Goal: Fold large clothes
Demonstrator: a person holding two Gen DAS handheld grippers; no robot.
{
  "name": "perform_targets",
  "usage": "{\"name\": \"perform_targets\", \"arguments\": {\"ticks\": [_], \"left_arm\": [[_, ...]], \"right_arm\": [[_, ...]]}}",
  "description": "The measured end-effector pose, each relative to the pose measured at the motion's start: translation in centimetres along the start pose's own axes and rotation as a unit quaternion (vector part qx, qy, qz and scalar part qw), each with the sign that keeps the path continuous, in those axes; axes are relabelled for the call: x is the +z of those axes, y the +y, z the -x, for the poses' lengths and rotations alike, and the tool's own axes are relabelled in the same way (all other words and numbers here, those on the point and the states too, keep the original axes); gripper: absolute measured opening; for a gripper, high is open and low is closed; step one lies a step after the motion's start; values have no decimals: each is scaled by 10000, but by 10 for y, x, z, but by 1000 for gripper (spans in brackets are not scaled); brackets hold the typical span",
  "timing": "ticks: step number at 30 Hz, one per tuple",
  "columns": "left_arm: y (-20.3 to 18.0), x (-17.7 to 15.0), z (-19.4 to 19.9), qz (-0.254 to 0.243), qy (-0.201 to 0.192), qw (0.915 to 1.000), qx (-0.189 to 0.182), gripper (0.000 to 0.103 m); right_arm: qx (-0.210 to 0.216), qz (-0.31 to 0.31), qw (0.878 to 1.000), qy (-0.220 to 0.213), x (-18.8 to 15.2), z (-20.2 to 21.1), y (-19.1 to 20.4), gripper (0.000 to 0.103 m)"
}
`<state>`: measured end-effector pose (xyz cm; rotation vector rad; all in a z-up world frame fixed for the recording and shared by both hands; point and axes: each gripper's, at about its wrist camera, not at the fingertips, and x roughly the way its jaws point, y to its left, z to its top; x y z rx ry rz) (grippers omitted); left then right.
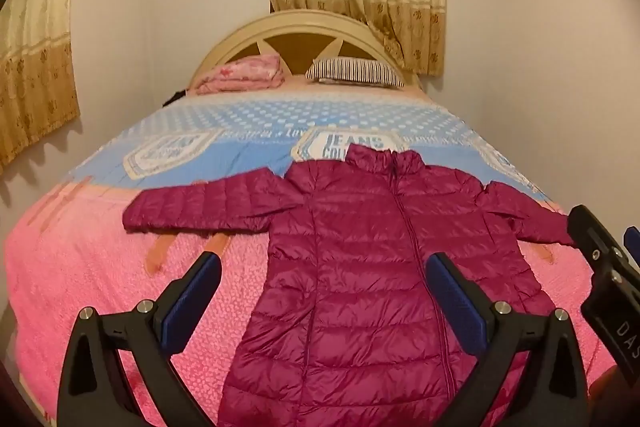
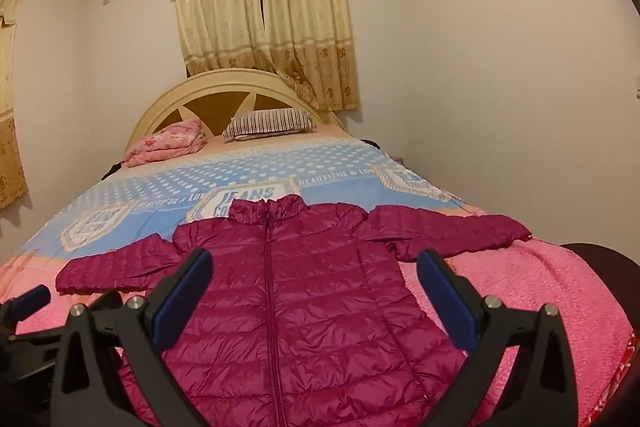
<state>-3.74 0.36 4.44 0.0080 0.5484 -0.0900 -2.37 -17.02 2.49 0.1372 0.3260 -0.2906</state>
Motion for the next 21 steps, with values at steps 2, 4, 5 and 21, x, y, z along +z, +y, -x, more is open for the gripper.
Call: {"name": "perform_targets", "arguments": {"ticks": [2, 4, 5, 21], "left_arm": [[-3, 1, 3, -73, -35, 10000, 57, 102], [-5, 1, 1, -117, 15, 9999, 49, 102], [-5, 0, 1, -127, 35, 9999, 46, 102], [-18, 0, 21, -261, -179, 9994, 150, 102]], "right_arm": [[11, -11, 10000, -22, 1, 3, 0, 103], [-2, -18, 10000, -27, 1, 4, -2, 103], [-7, -24, 10000, -36, 1, 5, -3, 103], [-49, -120, 9999, -10, 2, 11, -14, 103]]}}
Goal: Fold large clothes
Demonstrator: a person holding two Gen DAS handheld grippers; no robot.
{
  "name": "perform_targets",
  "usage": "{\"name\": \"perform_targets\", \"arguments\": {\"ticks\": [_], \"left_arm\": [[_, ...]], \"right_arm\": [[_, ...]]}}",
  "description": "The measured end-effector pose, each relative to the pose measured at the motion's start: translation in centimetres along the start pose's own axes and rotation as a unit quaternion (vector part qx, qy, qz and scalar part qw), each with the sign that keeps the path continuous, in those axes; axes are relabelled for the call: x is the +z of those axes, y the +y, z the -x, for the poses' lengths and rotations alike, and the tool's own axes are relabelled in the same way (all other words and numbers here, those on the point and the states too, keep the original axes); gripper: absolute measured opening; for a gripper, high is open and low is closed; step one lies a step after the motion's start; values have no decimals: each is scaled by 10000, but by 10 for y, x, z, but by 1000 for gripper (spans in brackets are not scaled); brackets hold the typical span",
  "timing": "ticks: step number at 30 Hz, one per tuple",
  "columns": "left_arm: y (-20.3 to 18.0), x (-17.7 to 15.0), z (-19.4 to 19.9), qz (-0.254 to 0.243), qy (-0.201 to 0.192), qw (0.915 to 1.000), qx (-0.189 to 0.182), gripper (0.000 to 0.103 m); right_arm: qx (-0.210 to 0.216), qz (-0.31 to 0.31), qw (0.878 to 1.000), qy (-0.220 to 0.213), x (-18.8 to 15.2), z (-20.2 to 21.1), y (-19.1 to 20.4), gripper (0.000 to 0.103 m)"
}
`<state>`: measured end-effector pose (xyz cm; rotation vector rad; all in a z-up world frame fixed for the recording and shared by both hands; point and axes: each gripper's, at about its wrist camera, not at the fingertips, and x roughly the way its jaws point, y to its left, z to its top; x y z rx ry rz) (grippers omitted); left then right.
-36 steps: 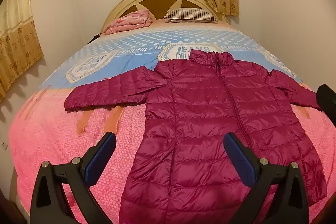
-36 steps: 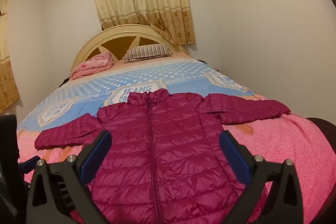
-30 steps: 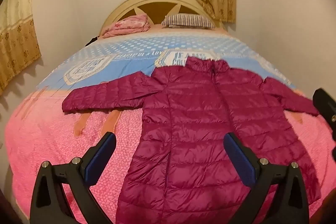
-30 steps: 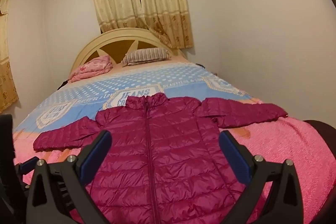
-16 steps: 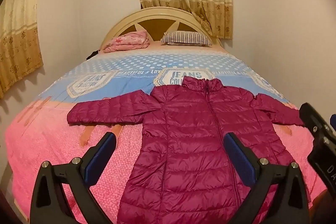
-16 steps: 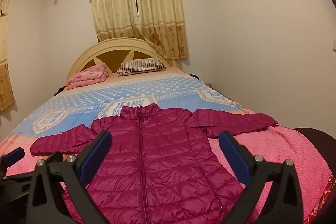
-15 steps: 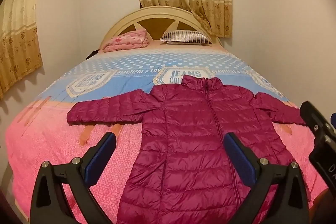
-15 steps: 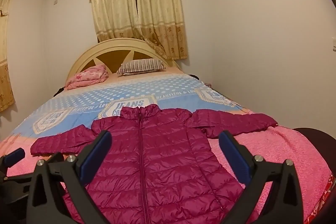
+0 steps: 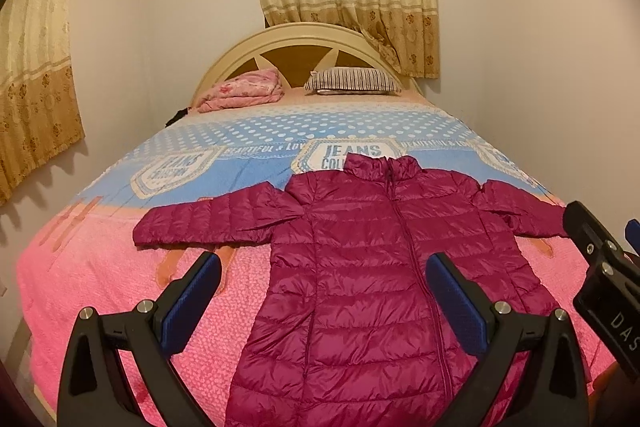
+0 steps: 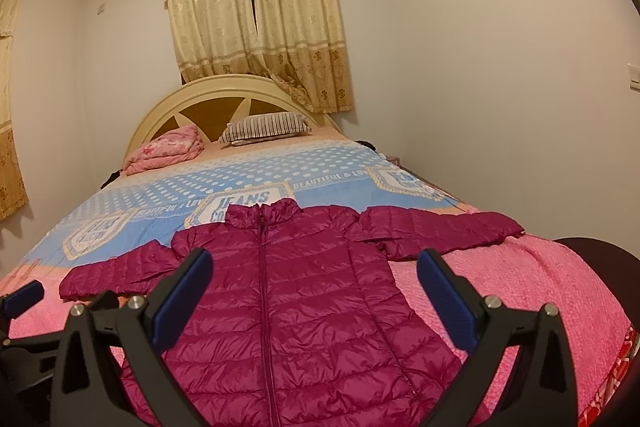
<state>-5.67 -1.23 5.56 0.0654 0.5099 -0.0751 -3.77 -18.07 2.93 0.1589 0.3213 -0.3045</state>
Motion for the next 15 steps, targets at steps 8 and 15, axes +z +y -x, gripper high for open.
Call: {"name": "perform_targets", "arguments": {"ticks": [8, 15], "left_arm": [[-1, -1, -4, 17, 105, 9999, -31, 102], [-1, 0, -6, 6, 143, 9999, -45, 102]], "right_arm": [[-17, -51, 10000, 35, 0, 0, -3, 103], [10, -63, 9999, 80, -3, -2, -5, 103]]}}
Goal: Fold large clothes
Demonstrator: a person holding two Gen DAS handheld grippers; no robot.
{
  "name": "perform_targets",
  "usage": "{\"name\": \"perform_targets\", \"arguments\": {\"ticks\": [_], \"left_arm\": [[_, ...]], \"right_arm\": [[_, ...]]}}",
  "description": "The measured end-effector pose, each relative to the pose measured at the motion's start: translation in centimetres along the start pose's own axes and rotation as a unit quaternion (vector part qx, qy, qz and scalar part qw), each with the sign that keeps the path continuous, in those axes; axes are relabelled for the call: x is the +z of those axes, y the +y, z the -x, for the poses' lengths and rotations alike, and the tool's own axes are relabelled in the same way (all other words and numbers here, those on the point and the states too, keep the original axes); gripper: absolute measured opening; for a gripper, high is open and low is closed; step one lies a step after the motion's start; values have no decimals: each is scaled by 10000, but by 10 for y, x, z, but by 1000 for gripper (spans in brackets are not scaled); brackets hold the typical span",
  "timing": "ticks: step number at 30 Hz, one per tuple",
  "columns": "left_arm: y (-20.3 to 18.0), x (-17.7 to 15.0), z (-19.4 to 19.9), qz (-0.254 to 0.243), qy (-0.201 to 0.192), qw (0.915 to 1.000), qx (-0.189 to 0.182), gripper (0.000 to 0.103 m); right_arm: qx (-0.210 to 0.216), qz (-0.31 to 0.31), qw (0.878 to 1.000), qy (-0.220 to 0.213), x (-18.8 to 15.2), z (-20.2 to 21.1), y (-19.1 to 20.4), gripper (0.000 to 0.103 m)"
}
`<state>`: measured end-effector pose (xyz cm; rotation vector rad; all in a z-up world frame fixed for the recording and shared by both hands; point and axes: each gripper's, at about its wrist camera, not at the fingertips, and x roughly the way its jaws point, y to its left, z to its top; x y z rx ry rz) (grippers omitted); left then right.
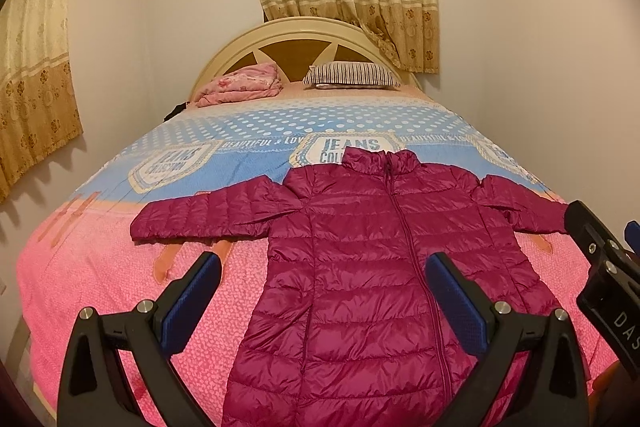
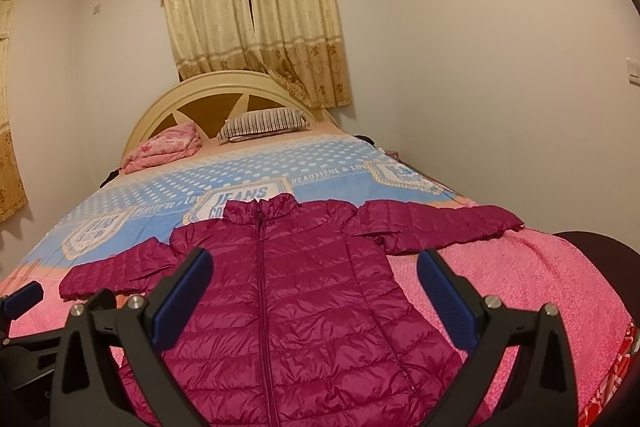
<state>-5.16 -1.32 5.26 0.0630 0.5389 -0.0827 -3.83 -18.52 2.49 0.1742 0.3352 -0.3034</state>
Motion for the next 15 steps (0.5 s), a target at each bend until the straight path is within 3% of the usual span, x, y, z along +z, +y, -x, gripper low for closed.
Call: {"name": "perform_targets", "arguments": {"ticks": [15], "left_arm": [[1, -2, -3, 20, 51, 10000, -21, 102]], "right_arm": [[10, 28, 10000, 35, -2, -1, 2, 103]]}}
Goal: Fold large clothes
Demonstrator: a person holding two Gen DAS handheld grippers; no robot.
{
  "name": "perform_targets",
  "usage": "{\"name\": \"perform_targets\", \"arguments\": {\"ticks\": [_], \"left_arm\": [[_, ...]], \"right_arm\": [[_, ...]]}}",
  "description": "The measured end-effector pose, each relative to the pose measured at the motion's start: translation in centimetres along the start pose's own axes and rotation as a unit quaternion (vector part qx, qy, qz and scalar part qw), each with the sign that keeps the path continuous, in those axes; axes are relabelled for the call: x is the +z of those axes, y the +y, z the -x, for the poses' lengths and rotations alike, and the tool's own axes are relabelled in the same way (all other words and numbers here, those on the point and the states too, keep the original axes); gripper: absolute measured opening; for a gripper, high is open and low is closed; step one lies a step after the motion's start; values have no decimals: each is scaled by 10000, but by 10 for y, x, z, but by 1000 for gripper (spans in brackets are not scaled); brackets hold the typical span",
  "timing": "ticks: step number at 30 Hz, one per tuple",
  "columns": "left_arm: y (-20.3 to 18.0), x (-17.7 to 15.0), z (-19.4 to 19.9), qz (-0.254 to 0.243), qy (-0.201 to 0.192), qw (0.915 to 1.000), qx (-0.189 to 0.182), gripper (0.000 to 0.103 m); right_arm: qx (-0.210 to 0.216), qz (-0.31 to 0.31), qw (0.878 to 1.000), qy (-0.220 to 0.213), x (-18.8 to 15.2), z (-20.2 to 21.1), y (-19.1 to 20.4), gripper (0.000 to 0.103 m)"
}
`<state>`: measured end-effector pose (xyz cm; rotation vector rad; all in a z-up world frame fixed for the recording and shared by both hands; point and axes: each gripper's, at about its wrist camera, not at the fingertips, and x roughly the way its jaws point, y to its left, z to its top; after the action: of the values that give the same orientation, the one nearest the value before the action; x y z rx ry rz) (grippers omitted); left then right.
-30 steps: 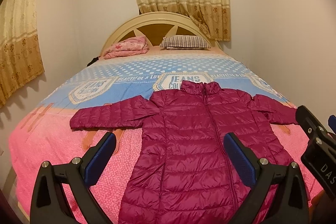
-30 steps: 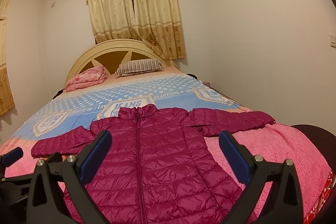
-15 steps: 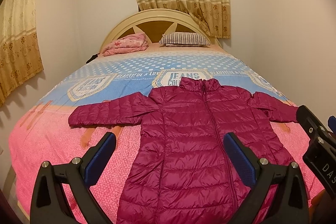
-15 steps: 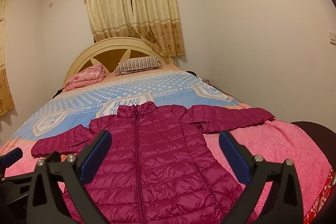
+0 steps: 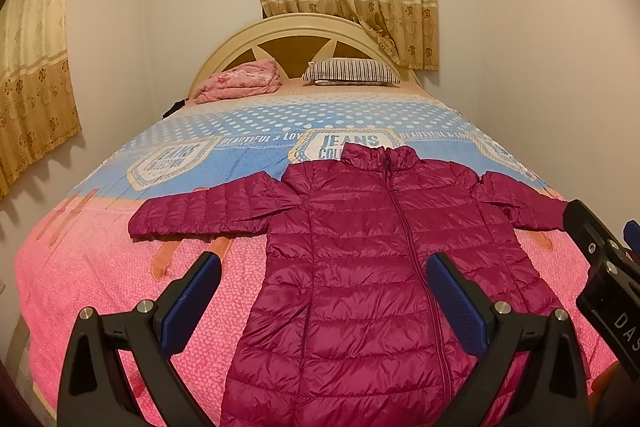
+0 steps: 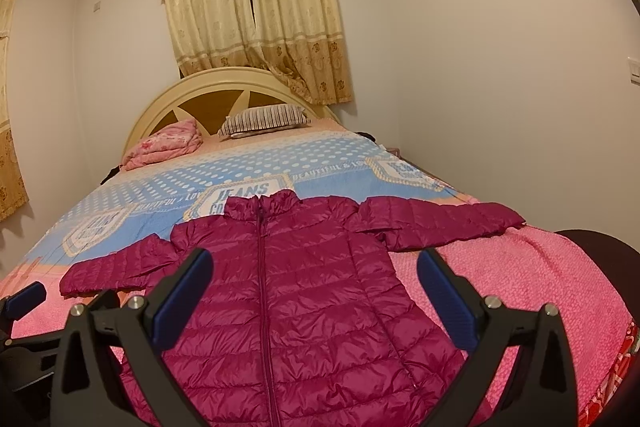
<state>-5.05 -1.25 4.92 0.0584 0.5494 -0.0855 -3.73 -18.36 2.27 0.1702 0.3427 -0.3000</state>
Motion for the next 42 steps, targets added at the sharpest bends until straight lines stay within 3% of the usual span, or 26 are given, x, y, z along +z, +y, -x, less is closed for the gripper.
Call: {"name": "perform_targets", "arguments": {"ticks": [35, 42], "left_arm": [[-1, -6, -10, -48, 119, 9999, 0, 102], [-4, -4, -31, -137, 265, 9995, 55, 102]], "right_arm": [[19, -24, 9999, 150, -6, -10, -1, 103], [-26, -87, 9996, 272, -7, -22, -8, 103]]}}
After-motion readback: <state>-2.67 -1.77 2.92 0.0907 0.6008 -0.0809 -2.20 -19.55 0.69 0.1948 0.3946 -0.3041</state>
